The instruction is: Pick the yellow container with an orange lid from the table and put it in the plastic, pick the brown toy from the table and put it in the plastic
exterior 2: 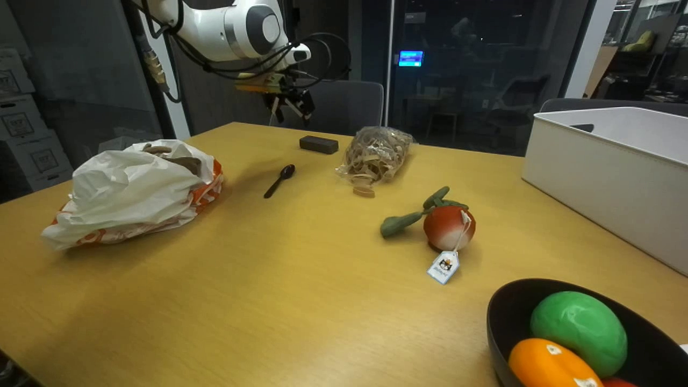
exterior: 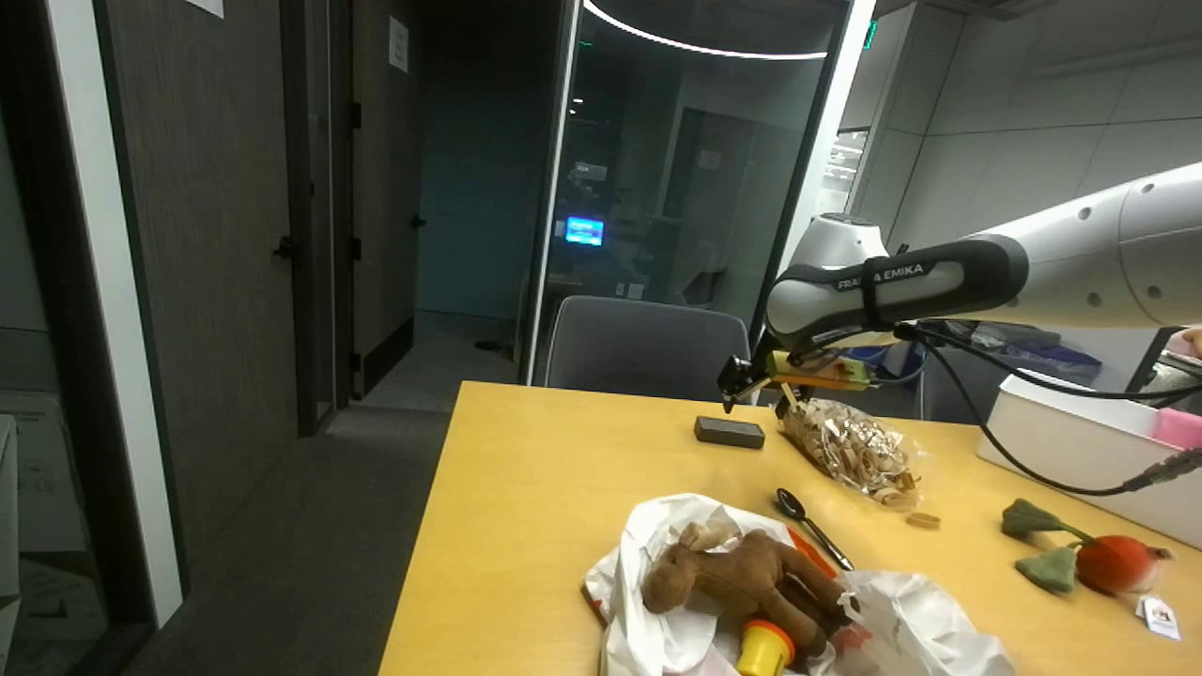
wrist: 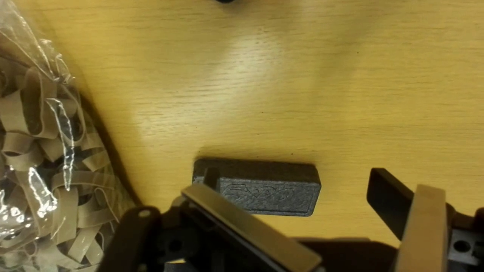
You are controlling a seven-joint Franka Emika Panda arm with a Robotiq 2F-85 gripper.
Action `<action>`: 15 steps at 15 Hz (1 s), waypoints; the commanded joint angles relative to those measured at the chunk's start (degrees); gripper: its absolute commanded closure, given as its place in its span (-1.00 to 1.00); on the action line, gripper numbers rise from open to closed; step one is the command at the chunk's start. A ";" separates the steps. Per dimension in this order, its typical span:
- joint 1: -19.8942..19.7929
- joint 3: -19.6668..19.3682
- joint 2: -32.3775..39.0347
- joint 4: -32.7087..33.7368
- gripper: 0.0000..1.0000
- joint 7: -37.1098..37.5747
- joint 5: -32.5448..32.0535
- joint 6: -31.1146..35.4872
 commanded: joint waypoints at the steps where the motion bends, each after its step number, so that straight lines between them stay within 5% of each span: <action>1: -0.01 0.41 -0.56 -0.18 -1.00 -0.32 0.26 -1.56; 8: -2.54 1.78 -8.32 -7.46 -1.00 -6.92 0.85 -4.58; 15: -8.57 8.32 -16.94 -16.27 -1.00 -28.57 6.76 -11.16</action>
